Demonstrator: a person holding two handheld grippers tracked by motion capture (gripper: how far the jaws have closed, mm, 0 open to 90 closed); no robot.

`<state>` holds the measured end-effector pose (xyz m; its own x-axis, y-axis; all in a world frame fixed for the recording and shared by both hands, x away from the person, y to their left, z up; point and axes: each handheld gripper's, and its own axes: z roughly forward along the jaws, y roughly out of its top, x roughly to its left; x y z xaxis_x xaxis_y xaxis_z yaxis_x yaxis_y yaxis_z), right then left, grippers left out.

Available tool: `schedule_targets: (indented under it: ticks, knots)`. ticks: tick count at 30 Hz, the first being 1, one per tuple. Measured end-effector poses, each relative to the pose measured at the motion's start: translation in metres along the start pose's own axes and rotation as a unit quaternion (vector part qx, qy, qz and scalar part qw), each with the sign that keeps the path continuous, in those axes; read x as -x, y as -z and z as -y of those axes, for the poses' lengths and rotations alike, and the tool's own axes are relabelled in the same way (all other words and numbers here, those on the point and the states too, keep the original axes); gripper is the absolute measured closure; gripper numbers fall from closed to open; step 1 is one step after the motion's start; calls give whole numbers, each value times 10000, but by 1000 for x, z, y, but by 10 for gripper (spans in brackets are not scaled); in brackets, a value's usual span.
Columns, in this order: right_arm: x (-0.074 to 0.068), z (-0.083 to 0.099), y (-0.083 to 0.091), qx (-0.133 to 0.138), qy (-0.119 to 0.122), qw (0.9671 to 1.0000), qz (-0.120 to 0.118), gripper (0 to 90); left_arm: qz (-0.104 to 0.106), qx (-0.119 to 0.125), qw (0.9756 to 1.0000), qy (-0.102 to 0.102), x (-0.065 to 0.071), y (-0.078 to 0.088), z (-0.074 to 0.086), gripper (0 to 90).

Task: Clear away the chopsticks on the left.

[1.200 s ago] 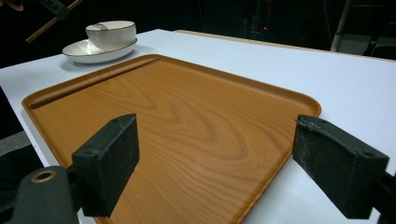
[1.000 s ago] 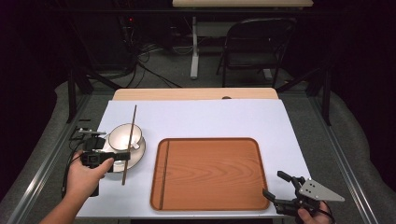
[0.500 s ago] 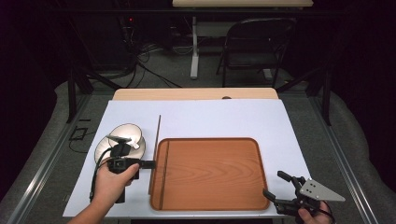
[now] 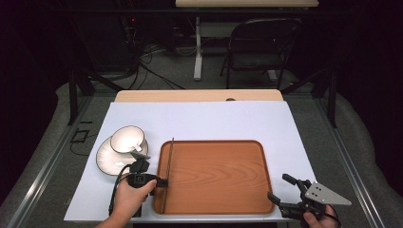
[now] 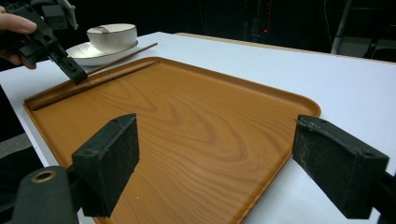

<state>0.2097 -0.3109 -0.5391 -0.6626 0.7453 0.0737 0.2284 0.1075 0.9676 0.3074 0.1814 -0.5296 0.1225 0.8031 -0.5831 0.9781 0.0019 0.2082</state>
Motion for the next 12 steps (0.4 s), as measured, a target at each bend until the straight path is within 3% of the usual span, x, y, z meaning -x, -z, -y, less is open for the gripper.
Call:
schedule_targets:
  ticks: [7,10,12]
  knots:
    - [-1,0,0,5,-13,10000,-7,143,-6,-74,9997,216,-9,-3,-2,831]
    - [-1,0,0,11,-8,10000,-3,143,79,-6,9996,271,-11,-1,-3,724]
    - [-1,0,0,6,-22,10000,3,143,35,97,9998,168,-12,3,-1,693]
